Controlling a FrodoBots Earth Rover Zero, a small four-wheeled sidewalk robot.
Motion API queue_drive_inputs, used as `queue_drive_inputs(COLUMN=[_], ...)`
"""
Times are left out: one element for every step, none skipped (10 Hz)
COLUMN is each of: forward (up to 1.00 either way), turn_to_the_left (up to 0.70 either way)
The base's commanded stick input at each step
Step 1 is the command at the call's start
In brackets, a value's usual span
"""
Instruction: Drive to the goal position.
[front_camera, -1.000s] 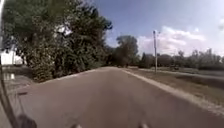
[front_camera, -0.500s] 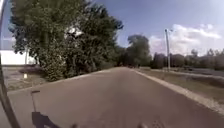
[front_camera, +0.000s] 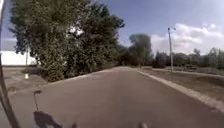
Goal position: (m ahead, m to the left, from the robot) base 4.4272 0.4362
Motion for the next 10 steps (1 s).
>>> queue_drive_inputs(forward=[0.70, 0.70, 0.70, 0.70, 0.70, 0.70, 0.70, 0.70, 0.70, 0.70], turn_to_the_left=[-0.04, 0.00, 0.00, 0.00, 0.00, 0.00, 0.00, 0.00, 0.00, 0.00])
